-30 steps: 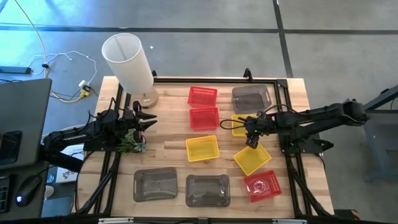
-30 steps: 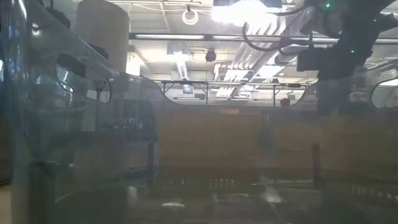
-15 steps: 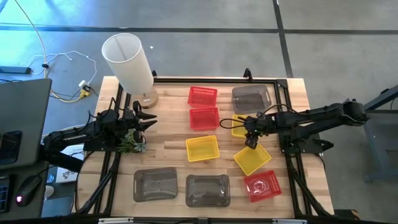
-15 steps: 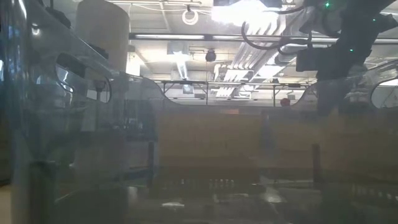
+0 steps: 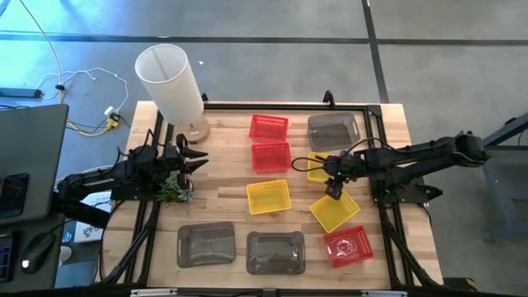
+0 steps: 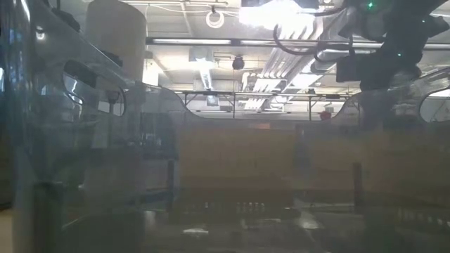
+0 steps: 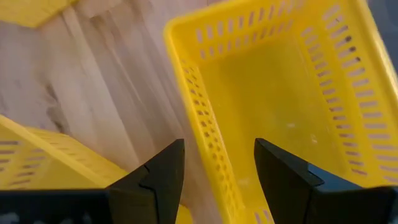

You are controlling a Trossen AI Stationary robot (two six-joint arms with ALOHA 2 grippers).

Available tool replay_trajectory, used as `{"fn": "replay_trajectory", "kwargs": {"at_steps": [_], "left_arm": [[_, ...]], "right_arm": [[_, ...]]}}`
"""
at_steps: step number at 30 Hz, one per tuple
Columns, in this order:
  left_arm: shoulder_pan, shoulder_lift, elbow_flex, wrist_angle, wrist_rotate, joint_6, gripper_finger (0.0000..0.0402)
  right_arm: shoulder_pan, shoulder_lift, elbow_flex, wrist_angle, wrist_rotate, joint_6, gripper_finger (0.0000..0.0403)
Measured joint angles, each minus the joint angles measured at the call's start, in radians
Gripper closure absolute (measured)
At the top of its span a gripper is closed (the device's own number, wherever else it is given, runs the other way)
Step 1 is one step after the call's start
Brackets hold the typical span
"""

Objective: Stack baskets by color
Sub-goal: Stack the top yellow bin into the bottom right yellow bin

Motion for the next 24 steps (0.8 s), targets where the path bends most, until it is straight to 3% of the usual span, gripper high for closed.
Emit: {"fn": "replay_trajectory", "kwargs": {"at_steps": [15,19,24], "left_arm": [[0.000,0.000,0.000,0.000,0.000,0.000,0.0307],[0.000,0.000,0.000,0.000,0.000,0.000,0.0307],[0.000,0.000,0.000,0.000,0.000,0.000,0.0307]], "right_arm": [[0.010,0.135,0.000,-0.019,0.009,0.008,0.0230],[0.010,0.150,0.000,-0.018,0.009,0.019,0.0278],[0.010,0.151,0.000,-0.013,0.010,0.018,0.0373]]}}
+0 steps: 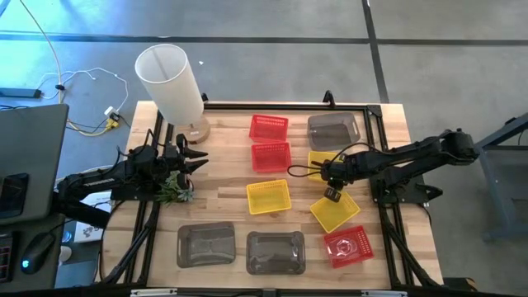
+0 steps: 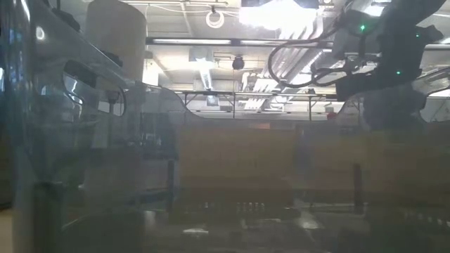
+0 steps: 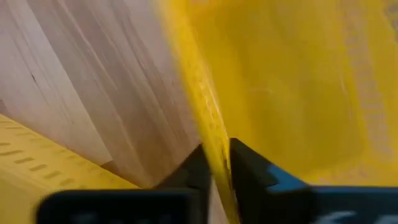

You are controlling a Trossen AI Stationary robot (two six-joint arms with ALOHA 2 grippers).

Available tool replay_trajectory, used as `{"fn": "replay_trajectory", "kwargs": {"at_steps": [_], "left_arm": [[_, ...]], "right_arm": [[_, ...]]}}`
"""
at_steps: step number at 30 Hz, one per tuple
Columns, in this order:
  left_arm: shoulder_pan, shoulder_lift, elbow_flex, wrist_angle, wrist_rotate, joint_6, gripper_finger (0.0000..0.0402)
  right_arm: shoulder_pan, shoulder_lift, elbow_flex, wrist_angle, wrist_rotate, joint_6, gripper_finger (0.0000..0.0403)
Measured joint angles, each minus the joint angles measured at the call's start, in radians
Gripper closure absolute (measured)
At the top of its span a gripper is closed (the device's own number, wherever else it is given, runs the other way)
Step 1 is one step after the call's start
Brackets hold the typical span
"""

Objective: Stack baskets by color
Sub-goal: Stack the top yellow bin into the bottom right yellow bin

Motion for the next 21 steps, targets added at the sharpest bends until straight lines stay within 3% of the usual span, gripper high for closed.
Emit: {"fn": "replay_trajectory", "kwargs": {"at_steps": [2,6,14,21], "left_arm": [[0.000,0.000,0.000,0.000,0.000,0.000,0.0307],[0.000,0.000,0.000,0.000,0.000,0.000,0.0307],[0.000,0.000,0.000,0.000,0.000,0.000,0.0307],[0.000,0.000,0.000,0.000,0.000,0.000,0.0307]], "right_arm": [[0.000,0.000,0.000,0.003,0.012,-0.004,0.0395],[0.000,0.000,0.000,0.006,0.065,-0.006,0.0388],[0.004,-0.054,0.006,-0.003,0.073,-0.036,0.0401],[0.057,-0.091,0.120,-0.098,0.107,-0.086,0.0402]]}}
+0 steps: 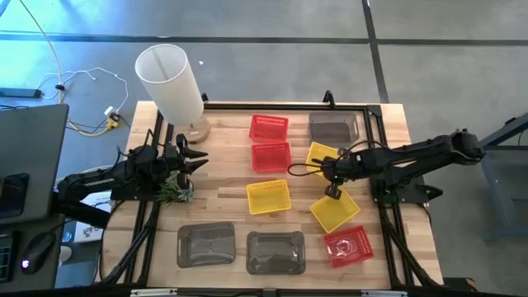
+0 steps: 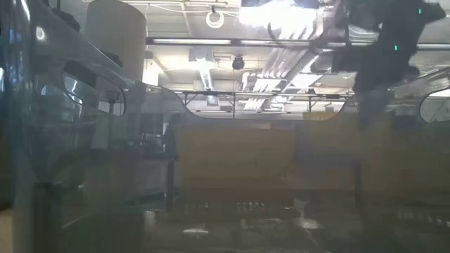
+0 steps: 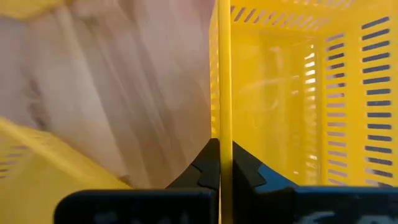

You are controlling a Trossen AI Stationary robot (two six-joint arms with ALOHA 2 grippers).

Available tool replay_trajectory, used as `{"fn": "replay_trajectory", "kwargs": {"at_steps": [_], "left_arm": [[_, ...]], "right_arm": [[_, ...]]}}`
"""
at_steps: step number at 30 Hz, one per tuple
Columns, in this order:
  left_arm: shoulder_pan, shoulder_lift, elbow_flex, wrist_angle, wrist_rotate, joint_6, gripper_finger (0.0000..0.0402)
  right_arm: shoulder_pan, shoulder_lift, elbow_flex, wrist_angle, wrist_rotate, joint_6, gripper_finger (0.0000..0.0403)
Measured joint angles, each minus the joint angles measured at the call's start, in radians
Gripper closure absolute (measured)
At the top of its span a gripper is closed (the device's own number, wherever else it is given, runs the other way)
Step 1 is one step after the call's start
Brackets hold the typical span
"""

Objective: Stack baskets by color
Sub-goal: Stack the top yellow bin into the bottom right yellow bin

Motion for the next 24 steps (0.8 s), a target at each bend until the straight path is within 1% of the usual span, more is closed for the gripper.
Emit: {"fn": "replay_trajectory", "kwargs": {"at_steps": [4,8,13,18,21,24], "left_arm": [[0.000,0.000,0.000,0.000,0.000,0.000,0.0307],[0.000,0.000,0.000,0.000,0.000,0.000,0.0307],[0.000,0.000,0.000,0.000,0.000,0.000,0.0307],[0.000,0.000,0.000,0.000,0.000,-0.004,0.0307],[0.000,0.000,0.000,0.000,0.000,-0.059,0.0307],[0.000,0.000,0.000,0.000,0.003,-0.149,0.0307]], "right_arm": [[0.056,0.000,0.083,-0.074,0.040,-0.019,0.0402],[0.136,0.000,0.141,-0.095,0.077,-0.062,0.0403],[0.241,0.000,0.181,-0.109,0.081,-0.088,0.0403],[0.345,0.000,0.190,-0.121,0.078,-0.098,0.0403],[0.401,0.000,0.190,-0.134,0.070,-0.097,0.0403],[0.455,0.000,0.190,-0.138,0.068,-0.098,0.0403]]}}
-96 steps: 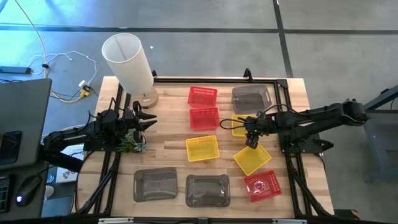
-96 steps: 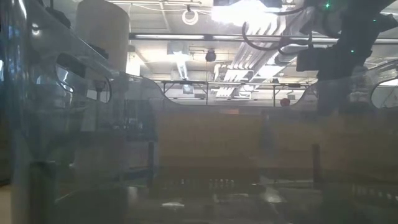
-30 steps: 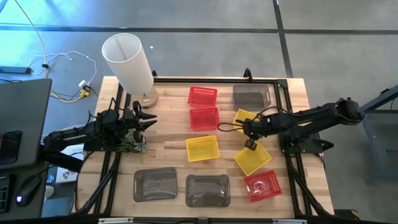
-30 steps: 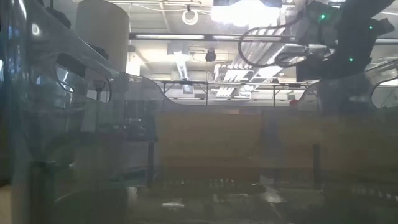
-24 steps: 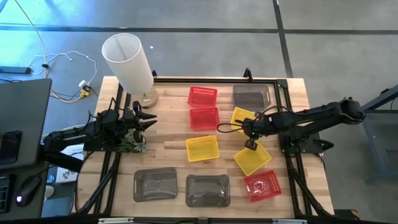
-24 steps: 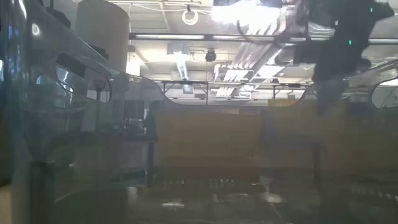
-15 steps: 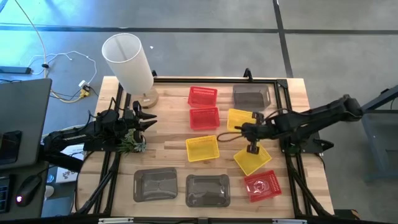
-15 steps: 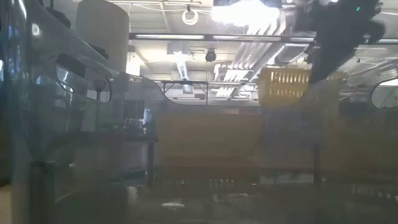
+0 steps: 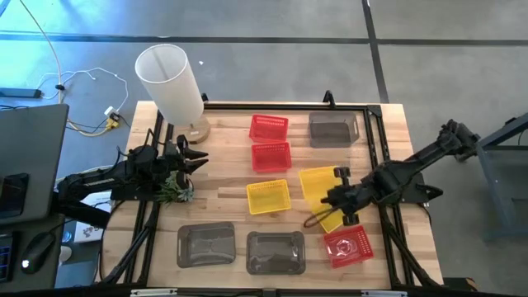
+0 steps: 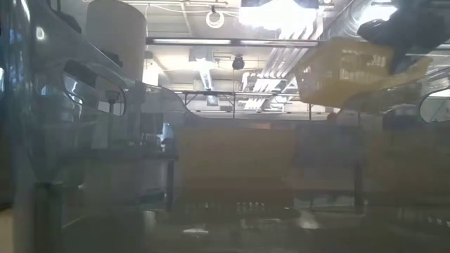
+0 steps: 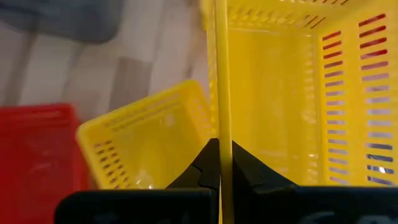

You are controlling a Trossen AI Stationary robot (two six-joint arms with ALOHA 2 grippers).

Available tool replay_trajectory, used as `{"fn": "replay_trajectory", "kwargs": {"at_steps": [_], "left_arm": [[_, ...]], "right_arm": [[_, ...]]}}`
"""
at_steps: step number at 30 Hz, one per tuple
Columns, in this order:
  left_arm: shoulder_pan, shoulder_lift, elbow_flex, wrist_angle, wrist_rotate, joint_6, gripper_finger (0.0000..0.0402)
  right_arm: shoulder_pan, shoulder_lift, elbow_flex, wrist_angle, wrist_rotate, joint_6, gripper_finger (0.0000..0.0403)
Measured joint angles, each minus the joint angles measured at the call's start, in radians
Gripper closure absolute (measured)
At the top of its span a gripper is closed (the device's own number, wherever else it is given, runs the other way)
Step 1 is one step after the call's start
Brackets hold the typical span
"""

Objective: Stack baskets by color
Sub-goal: Stack the top yellow bin into the bottom right yellow bin

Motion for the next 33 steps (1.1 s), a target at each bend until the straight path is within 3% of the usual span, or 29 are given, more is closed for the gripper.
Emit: {"fn": "replay_trajectory", "kwargs": {"at_steps": [9,19,33], "left_arm": [[0.000,0.000,0.000,0.000,0.000,-0.189,0.0307],[0.000,0.000,0.000,0.031,0.001,-0.262,0.0307],[0.000,0.000,0.000,0.062,-0.001,-0.262,0.0307]], "right_arm": [[0.196,0.000,0.000,-0.049,0.003,0.021,0.0403],[0.388,0.000,0.000,-0.186,0.079,0.142,0.0403],[0.444,0.000,-0.071,-0.151,0.102,0.136,0.0403]]}}
